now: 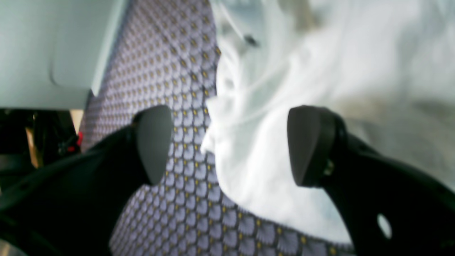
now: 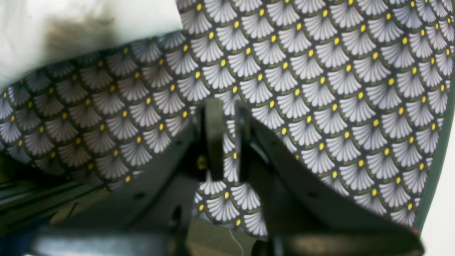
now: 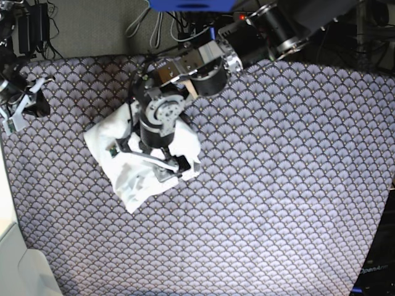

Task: Fold the T-shirt properly
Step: 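Fold the loose shirt flap under the bundle with the left gripper, then push the bundle's sides inward with both grippers to square it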

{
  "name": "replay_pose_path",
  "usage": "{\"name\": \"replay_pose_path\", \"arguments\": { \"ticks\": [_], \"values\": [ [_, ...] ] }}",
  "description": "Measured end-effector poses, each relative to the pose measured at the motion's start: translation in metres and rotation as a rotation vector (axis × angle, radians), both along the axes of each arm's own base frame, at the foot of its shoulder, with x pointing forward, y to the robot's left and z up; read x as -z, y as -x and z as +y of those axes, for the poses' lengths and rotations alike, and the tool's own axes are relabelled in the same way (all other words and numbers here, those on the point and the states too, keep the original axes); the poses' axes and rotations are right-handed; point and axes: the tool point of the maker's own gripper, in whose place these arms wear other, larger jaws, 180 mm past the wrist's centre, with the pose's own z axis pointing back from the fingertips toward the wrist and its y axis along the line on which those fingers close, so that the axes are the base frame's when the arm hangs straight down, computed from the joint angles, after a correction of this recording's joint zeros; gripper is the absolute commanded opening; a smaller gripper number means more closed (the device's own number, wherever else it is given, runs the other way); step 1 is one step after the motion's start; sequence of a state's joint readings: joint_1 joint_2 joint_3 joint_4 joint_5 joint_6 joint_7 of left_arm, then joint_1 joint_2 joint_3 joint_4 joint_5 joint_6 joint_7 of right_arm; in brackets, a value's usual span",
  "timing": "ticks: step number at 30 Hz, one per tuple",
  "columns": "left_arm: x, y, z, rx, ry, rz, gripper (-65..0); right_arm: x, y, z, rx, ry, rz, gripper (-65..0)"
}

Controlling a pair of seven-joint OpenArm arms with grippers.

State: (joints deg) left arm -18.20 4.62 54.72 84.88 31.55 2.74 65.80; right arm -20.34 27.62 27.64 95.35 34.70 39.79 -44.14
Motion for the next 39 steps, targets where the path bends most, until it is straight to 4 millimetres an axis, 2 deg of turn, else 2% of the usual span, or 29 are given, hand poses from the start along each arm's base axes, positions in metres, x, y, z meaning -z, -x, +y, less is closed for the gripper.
{"name": "replay_pose_path", "arguments": {
  "ticks": [5, 8, 10, 13, 16, 17, 21, 24, 27, 30, 33, 35, 37, 39],
  "values": [
    [-0.023, 0.01, 0.014, 0.0, 0.025, -0.03, -15.9, -0.001, -0.001, -0.001, -0.001, 0.002, -0.004, -60.6],
    [-0.026, 0.025, 0.022, 0.004, 0.033, -0.001, -15.9, -0.001, -0.001, 0.0, 0.001, -0.003, -0.005, -60.6],
    [-0.032, 0.027, 0.023, 0.021, 0.032, -0.013, -15.9, -0.001, -0.002, 0.0, 0.001, -0.001, -0.006, -60.6],
    [-0.015, 0.038, 0.035, 0.04, -0.031, 0.024, -16.0, -0.006, -0.01, 0.0, 0.0, 0.002, -0.027, -60.6],
    [0.009, 0.052, 0.059, -0.004, -0.063, 0.102, -16.0, -0.006, -0.01, 0.0, 0.001, -0.003, -0.028, -60.6],
    [0.008, 0.053, 0.065, -0.017, -0.057, 0.104, -16.1, -0.005, -0.008, 0.0, 0.001, 0.0, -0.021, -60.6],
    [-0.017, 0.047, 0.092, -0.072, -0.009, 0.037, -16.1, -0.006, -0.01, 0.0, 0.001, 0.0, -0.027, -60.6],
    [-0.001, 0.06, 0.111, -0.11, -0.057, 0.094, -16.1, -0.006, -0.01, 0.001, 0.0, -0.004, -0.03, -60.6],
    [0.013, 0.073, 0.115, -0.106, -0.072, 0.139, -16.1, -0.009, -0.015, 0.001, -0.001, -0.001, -0.037, -60.5],
    [0.018, 0.073, 0.112, -0.106, -0.075, 0.147, -16.1, -0.017, -0.032, 0.0, 0.006, -0.017, -0.081, -60.5],
    [0.036, 0.071, 0.119, -0.133, -0.122, 0.184, -16.2, -0.005, -0.041, 0.009, -0.022, -0.029, -0.047, -60.5],
    [0.041, 0.065, 0.119, -0.177, -0.097, 0.218, -20.4, 0.004, -0.047, 0.021, -0.04, -0.065, -0.032, -60.5],
    [0.033, 0.053, 0.12, -0.22, -0.062, 0.198, -32.4, 0.009, -0.054, 0.03, -0.064, -0.078, -0.022, -60.5],
    [0.027, 0.042, 0.123, -0.263, -0.039, 0.187, -48.6, 0.013, -0.058, 0.035, -0.076, -0.09, -0.011, -60.5]
  ]
}}
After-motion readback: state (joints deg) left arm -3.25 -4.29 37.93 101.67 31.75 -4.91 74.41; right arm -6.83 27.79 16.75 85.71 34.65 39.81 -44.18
